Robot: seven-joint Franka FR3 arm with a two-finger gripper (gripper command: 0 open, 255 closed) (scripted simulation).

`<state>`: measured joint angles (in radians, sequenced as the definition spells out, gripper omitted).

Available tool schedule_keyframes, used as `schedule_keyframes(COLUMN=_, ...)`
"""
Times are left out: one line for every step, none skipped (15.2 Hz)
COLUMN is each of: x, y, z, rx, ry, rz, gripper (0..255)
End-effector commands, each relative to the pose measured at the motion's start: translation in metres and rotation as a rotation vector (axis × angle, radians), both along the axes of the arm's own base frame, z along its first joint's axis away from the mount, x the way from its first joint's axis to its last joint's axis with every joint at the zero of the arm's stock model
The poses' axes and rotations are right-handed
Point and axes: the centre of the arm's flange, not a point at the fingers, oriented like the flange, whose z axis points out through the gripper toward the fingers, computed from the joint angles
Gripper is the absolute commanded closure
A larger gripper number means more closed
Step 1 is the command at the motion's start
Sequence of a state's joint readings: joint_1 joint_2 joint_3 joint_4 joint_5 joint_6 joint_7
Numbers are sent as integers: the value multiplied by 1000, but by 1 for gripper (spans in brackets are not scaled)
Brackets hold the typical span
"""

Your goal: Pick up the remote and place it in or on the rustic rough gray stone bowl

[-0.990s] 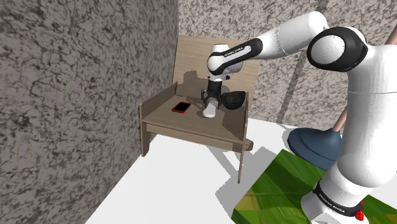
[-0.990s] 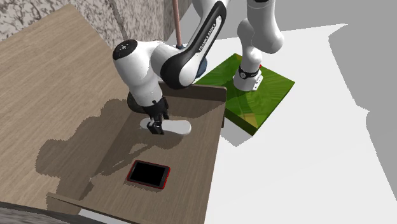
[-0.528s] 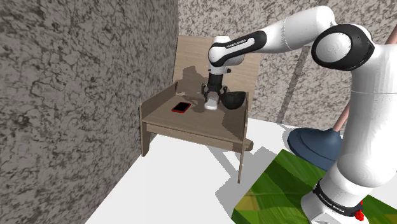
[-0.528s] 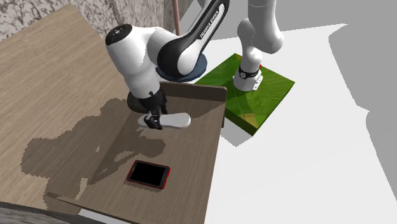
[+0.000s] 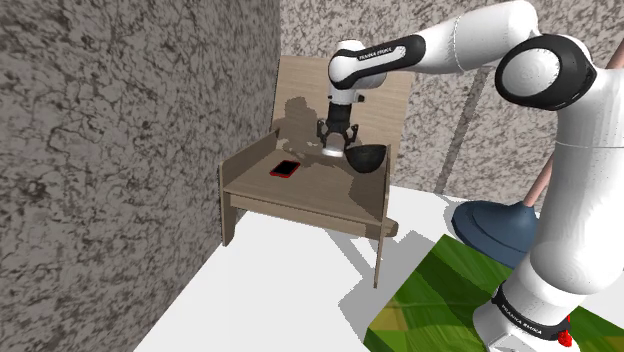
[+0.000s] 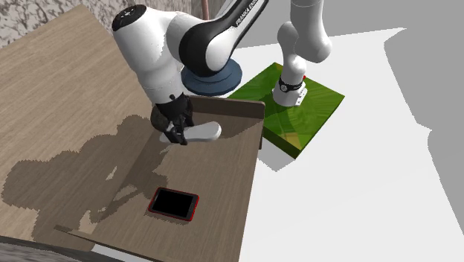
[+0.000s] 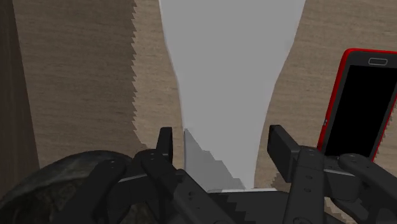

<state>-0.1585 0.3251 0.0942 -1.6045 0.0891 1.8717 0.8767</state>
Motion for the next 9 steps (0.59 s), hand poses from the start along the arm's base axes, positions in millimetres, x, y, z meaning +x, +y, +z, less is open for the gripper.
schedule_keyframes(x=-1, y=0, z=10, rx=0, ry=1, rz=-1, gripper=255)
schedule_keyframes(x=-1, y=0, z=16, rx=0, ry=1, rz=-1, gripper=255)
schedule_keyframes(x=-1, y=0, z=21, rx=0, ry=1, rz=-1, gripper=255)
schedule_keyframes(x=-1, y=0, z=26, rx=0, ry=1, rz=-1, gripper=255)
schedule_keyframes(x=-1, y=0, z=31, rx=0, ry=1, rz=-1, gripper=255)
schedule_keyframes(x=-1, y=0, z=37, rx=0, ry=1, rz=-1, gripper=255)
schedule_keyframes(x=-1, y=0, z=42, rx=0, ry=1, rz=-1, gripper=255)
schedule_keyframes(x=-1, y=0, z=47, rx=0, ry=1, rz=-1, gripper=255)
schedule_keyframes(x=-1, y=0, z=53, rx=0, ry=1, rz=-1, gripper=255)
